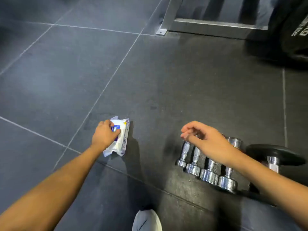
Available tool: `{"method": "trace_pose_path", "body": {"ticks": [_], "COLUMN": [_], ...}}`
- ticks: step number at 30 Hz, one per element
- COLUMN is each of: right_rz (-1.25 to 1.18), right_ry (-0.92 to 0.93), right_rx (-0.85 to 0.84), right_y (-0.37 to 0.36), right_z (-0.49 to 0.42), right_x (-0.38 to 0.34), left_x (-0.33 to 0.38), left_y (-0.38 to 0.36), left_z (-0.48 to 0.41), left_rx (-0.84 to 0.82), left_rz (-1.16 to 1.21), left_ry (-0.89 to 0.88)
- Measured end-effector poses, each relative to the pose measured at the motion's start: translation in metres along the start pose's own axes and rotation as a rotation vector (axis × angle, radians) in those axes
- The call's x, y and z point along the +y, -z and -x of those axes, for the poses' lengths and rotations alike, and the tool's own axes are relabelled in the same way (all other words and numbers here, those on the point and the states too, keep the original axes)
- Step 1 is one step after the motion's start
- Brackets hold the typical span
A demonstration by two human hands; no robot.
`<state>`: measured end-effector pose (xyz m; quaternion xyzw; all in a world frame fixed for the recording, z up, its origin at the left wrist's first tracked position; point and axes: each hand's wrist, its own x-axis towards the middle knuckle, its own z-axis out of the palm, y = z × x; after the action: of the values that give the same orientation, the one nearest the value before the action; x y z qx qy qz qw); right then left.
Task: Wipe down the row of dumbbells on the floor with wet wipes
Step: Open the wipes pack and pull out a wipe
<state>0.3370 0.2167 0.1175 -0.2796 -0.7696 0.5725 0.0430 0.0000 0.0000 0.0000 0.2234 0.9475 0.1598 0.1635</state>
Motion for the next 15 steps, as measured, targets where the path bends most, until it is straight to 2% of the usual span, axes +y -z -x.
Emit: {"method": "trace_pose_path", "body": {"ticks": [2,6,10,15], "right_rz": [-0.053,-0.037,-0.009,0.081], "right_ry": [-0.008,0.015,-0.014,-0.046], "right_rx": [-0.01,-0.047,-0.079,-0.097], "right_y": [-0.015,-0.046,-0.065,-0.081], "right_z": [-0.008,-0.019,-0.031,-0.044], "right_x": [-0.001,0.003,0.013,0.027], "left_x": [-0.011,-0.01,-0.008,0.007], "left_y": [-0.001,-0.01,-0.011,-0.019], "left_z": [0.003,0.009,0.004,0.011], "left_rx": [-0.019,-0.001,0.005,-0.06], "left_rz": [-0.04,0.025,-0.061,-0.147], "left_ry": [0.06,0.124,0.084,-0.068]}}
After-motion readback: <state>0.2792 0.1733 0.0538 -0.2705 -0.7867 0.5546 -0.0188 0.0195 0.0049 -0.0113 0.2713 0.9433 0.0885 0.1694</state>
